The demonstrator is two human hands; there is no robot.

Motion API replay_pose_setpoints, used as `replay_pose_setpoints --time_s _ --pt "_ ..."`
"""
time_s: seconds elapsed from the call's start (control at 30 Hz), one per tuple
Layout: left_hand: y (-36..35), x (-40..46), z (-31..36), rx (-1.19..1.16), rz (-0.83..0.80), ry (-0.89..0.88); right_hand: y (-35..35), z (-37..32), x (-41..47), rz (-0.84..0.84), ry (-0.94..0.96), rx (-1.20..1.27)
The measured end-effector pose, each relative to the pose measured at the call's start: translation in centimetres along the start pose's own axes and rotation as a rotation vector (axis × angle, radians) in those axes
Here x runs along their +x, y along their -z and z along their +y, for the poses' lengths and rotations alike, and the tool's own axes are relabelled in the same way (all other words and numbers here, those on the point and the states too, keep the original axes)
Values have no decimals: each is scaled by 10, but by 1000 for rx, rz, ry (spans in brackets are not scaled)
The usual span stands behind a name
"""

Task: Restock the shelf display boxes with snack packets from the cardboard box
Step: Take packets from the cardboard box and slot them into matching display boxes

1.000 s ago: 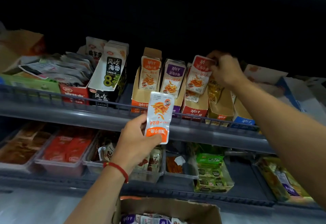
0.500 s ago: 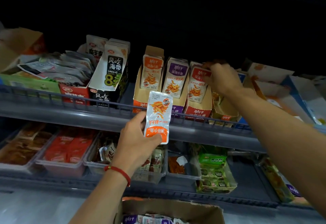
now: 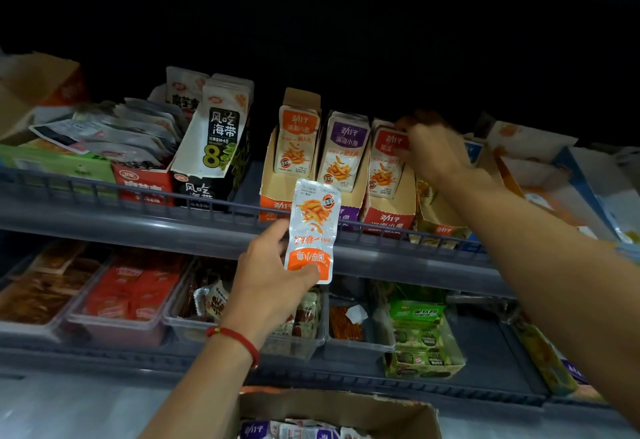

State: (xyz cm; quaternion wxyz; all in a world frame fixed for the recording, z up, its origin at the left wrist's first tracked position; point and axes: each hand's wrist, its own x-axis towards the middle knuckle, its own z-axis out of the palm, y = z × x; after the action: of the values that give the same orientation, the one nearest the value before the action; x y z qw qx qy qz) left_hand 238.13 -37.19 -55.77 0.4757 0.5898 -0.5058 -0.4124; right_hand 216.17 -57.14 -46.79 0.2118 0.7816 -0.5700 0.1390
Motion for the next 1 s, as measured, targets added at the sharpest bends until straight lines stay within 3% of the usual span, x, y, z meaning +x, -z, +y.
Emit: replay_pose_setpoints --time_s 0.2,0.33,0.43,0.53,0.6,0.8,0.87,1.0 --pt "1 0 -1 6 21 2 -5 3 -2 74 36 -30" --pt "4 0 1 44 69 -6 12 -10 -14 236 114 56" --pt "8 0 2 108 116 -72 41 -49 -39 273 400 181" --pt "13 -2 3 154 157 -160 60 -94 -70 107 740 153" --pt "17 -3 5 118 201 -227 61 -114 -84 -7 810 149" --pt "30 -2 11 -371 316 -218 71 -127 -75 -155 520 574" --pt "34 -2 11 -416 313 -209 79 -122 -59 -179 373 695" --pt "39 0 8 -439 337 -149 80 -104 -15 -29 25 985"
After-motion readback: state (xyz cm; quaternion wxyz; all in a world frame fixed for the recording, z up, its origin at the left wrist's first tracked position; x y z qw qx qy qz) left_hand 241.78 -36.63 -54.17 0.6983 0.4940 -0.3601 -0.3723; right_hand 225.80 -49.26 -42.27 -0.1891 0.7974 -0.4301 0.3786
